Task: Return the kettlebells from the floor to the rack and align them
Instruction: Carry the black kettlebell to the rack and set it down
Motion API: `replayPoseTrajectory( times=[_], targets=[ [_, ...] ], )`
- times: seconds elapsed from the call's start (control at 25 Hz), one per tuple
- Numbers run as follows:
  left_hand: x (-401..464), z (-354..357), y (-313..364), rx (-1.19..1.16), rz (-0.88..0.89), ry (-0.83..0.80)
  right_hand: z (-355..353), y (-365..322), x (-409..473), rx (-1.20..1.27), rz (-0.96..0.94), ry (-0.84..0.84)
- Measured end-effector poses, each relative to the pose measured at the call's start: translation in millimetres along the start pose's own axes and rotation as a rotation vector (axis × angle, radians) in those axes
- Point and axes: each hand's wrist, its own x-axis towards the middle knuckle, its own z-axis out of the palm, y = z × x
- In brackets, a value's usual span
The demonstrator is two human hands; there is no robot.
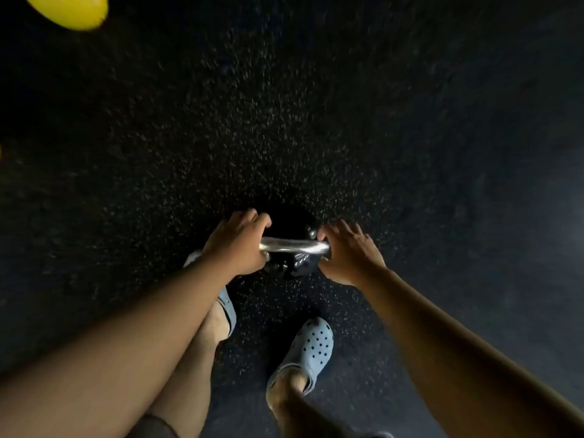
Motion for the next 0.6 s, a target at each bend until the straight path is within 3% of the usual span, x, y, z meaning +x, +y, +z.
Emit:
replayPoseTrajectory(
  times=[0.12, 0.28, 0.4, 0.6],
  targets=[
    [36.5, 48.7, -18.0, -0.005, 0.064, -0.054, 46.9, 7.8, 39.1, -0.110, -0.021, -0.036],
    [54.8, 60.9, -27.1, -0.264, 0.101, -0.167, 56.7, 8.1, 55.7, 0.085, 0.023, -0.066],
    [51.8, 31.8, -30.8, -0.275, 0.081, -0.215, 28.0, -7.6, 54.3, 0.133, 0.039, -0.142],
    [43.2, -64.3, -39.8, -0.331, 0.103, -0.138, -70.4, -55.3, 58.9, 0.167, 0.023, -0.154]
  ],
)
